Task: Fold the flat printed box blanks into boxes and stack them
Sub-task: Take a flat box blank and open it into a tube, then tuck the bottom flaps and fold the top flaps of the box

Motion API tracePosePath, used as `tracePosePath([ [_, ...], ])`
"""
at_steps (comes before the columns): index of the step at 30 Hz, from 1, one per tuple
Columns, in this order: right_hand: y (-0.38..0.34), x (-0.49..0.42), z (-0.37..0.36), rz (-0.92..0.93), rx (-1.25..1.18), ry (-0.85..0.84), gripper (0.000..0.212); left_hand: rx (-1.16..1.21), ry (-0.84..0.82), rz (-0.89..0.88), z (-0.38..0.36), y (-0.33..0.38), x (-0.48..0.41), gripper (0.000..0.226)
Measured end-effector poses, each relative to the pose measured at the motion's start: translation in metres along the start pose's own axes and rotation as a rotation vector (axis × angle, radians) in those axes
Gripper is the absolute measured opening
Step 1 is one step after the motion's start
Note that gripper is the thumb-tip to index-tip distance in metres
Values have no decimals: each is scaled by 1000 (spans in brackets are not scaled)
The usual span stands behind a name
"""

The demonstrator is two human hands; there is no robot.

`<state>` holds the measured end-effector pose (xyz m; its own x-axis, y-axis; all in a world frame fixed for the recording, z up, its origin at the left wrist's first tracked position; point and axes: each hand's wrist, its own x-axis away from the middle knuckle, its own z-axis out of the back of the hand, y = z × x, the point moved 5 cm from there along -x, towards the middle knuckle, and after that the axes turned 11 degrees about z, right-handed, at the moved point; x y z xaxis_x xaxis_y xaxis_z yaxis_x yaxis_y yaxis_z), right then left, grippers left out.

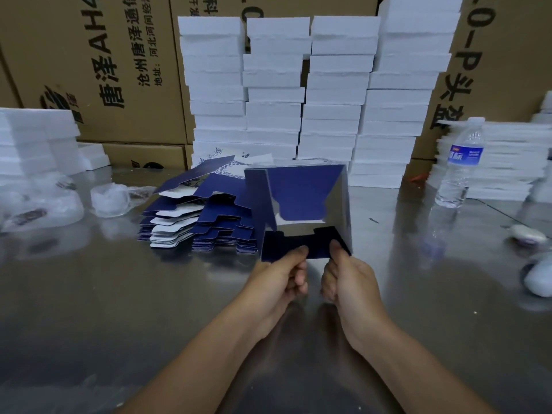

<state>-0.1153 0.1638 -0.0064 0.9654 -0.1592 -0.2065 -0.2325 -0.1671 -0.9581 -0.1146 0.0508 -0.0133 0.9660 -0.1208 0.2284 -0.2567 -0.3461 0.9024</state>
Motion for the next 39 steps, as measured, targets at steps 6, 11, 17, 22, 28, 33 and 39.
tracePosePath([
  [6, 4, -1, 6, -20, -24, 35, 55, 93, 57, 91, 2, -2, -1, 44],
  [11, 3, -3, 11, -28, 12, 80, 49, 99, 141, 178, 7, -3, 2, 40],
  [17, -12, -7, 33, 258, 507, 204, 27, 2, 179, 202, 14, 2, 5, 41],
  [22, -22, -6, 32, 537, 652, 150, 51, -103, 253, 210, 22, 9, 9, 40],
  [28, -25, -3, 17, 728, 626, -83, 71, -646, 610, -455, 30, 42, 21, 40],
  [33, -18, -4, 13, 667, 512, -201, 84, -642, 392, -615, 18, 40, 23, 79],
  [39, -19, -6, 10, 443, 195, -284, 52, -500, 260, -525, 13, 41, 24, 100],
])
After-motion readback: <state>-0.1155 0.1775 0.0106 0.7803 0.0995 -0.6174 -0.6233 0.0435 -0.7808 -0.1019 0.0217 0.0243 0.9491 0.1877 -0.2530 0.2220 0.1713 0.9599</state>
